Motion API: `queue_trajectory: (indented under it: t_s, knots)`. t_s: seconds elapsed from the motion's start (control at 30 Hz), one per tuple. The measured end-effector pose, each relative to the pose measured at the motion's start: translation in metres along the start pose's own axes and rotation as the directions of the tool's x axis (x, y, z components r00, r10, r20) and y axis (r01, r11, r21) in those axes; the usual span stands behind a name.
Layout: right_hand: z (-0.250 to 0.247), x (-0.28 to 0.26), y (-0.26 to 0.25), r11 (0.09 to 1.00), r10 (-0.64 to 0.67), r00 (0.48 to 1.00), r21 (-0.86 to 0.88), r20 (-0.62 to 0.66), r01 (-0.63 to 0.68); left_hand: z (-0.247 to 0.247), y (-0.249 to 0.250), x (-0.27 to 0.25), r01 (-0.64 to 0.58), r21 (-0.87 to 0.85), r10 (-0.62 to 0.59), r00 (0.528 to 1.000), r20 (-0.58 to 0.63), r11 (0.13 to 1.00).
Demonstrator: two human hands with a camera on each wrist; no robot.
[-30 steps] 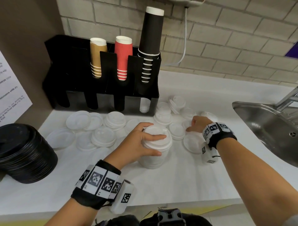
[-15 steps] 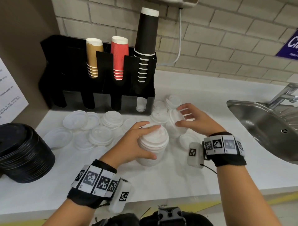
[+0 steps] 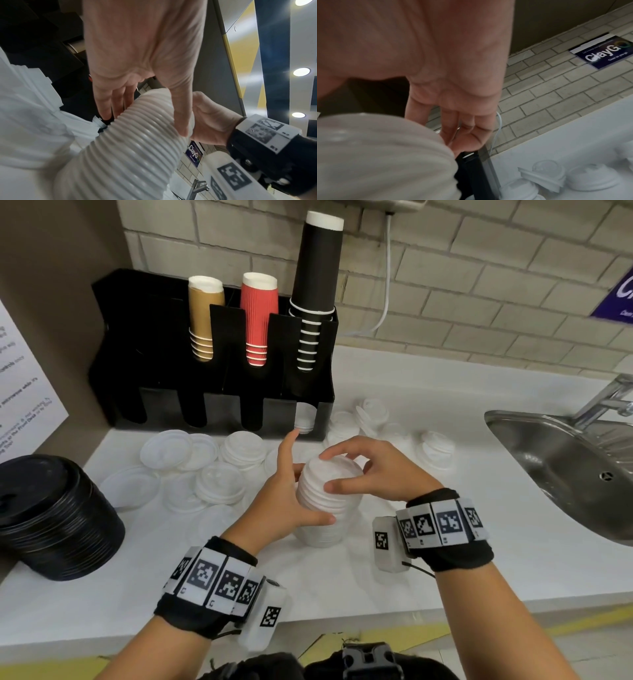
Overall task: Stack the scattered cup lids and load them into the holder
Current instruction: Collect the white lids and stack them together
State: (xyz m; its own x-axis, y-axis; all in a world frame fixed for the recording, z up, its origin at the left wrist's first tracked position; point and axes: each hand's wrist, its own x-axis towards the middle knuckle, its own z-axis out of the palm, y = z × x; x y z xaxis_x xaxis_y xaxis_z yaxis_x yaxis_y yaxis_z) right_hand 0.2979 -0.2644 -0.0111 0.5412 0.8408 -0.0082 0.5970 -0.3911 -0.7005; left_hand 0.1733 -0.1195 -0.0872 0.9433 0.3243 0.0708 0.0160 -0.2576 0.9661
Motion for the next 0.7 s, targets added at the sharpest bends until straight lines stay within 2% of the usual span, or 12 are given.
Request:
queue_trajectory:
  t_s: [0.23,0.4,0.5,0.53,0.6,0.67,0.7]
  knots:
    - [0.001,-0.002,-0.004,0.996,-0.039,0.999,-0.083,0.025,0.041,0.000,-0.001,0.003,-0.007,0.007,0.007,1.000,0.012,1.000]
    - [0.004,-0.003,-0.007,0.988,-0.060,0.997,-0.140,0.057,0.067,0.000,0.003,0.002,-0.003,0.042,0.001,0.998,0.069,0.999]
    - [-0.001,-0.005,-0.005,0.995,-0.064,0.992,-0.065,0.104,0.071,-0.002,0.007,0.003,-0.032,0.057,0.026,0.995,0.095,0.998]
    - [-0.006,-0.003,-0.002,0.999,-0.051,0.994,-0.008,0.092,0.052,-0.002,0.008,0.003,-0.033,0.060,0.028,0.996,0.089,0.998]
    - [-0.019,0.005,0.013,0.996,0.028,0.999,0.086,-0.018,-0.026,-0.004,0.009,0.004,-0.019,0.069,0.013,0.997,0.080,0.997]
    - [-0.038,0.022,0.041,0.976,0.211,0.966,0.082,-0.148,-0.201,-0.006,0.009,0.004,-0.007,0.069,0.001,0.997,0.080,0.998]
    - [-0.049,0.031,0.059,0.943,0.330,0.928,0.010,-0.172,-0.333,-0.006,0.009,0.004,-0.003,0.066,-0.002,0.997,0.083,0.998]
